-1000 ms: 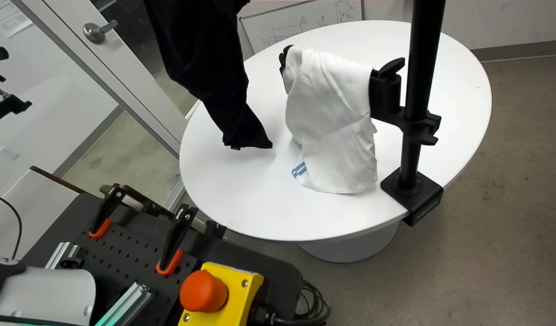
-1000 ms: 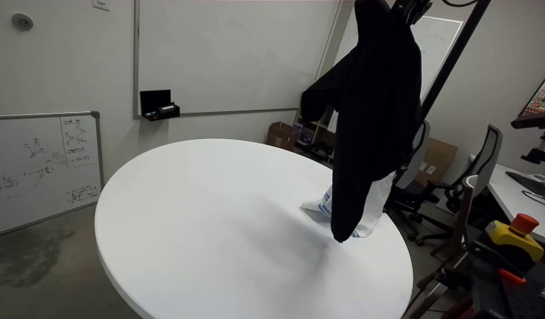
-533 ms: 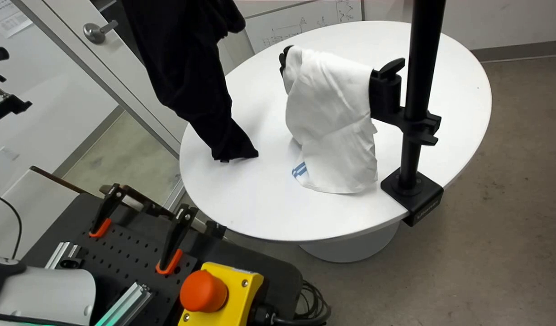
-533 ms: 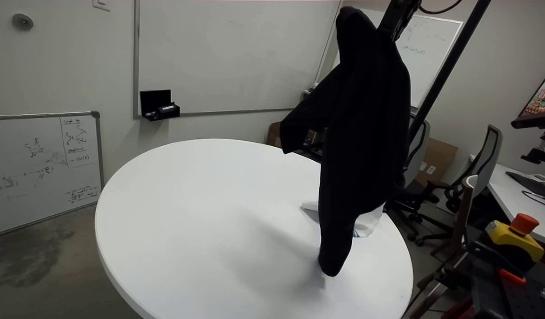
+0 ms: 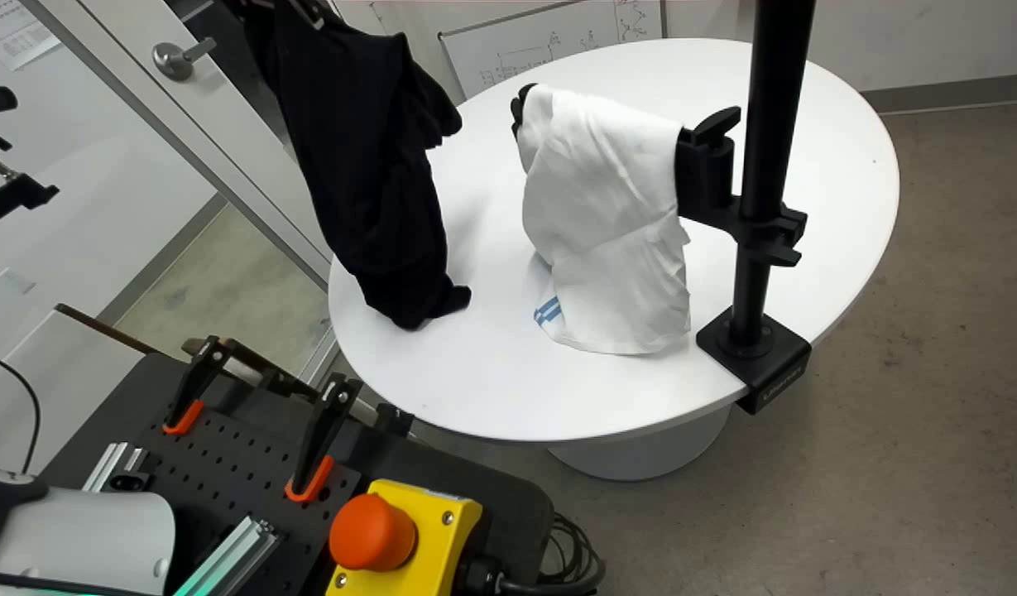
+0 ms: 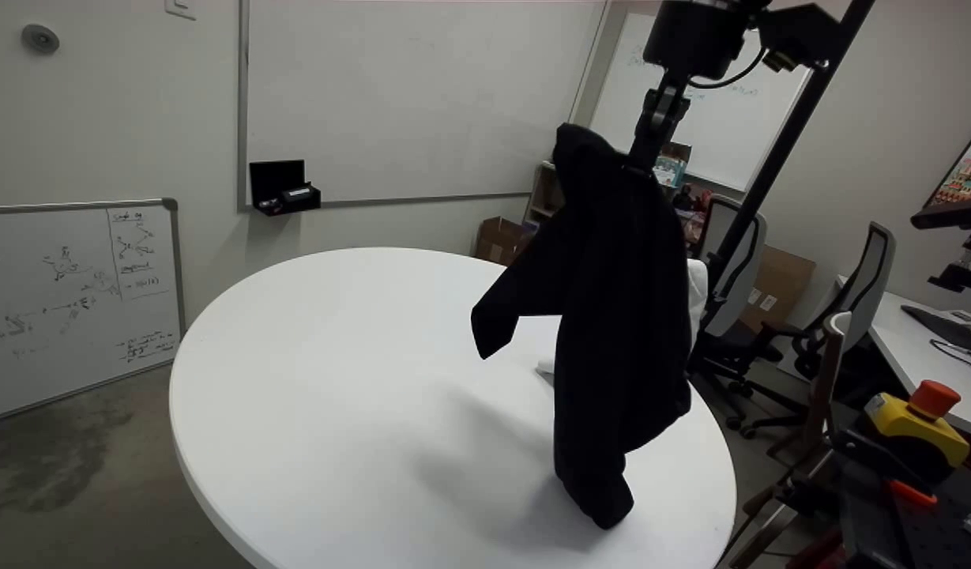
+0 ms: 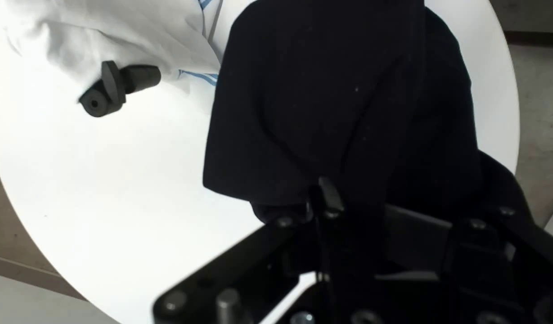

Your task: Remove the black cloth from the metallic object and put it on the table

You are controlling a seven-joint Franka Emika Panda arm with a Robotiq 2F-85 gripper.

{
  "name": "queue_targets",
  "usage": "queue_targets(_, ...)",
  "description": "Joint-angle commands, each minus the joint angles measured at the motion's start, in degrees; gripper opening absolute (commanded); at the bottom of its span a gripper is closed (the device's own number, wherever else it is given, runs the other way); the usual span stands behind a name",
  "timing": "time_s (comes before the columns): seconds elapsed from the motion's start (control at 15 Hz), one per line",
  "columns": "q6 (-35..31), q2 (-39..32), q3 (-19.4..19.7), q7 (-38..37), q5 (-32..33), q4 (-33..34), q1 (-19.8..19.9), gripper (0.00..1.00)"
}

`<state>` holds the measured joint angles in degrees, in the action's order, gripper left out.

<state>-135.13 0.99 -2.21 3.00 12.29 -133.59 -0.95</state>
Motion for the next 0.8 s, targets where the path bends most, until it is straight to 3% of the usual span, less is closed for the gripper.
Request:
queue_targets(0.0, -8.14, -3.64, 0.01, -6.59, 5.16, -1.21, -0.5, 0.02)
queue_targets(0.33, -19.32, -7.55, 1.7, -21.65, 16.75, -3.37, -2.12, 0.02)
queue_targets(0.73, -19.6, -11.0, 3.52, -36.14, 32.02, -2.94, -3.84, 0.02)
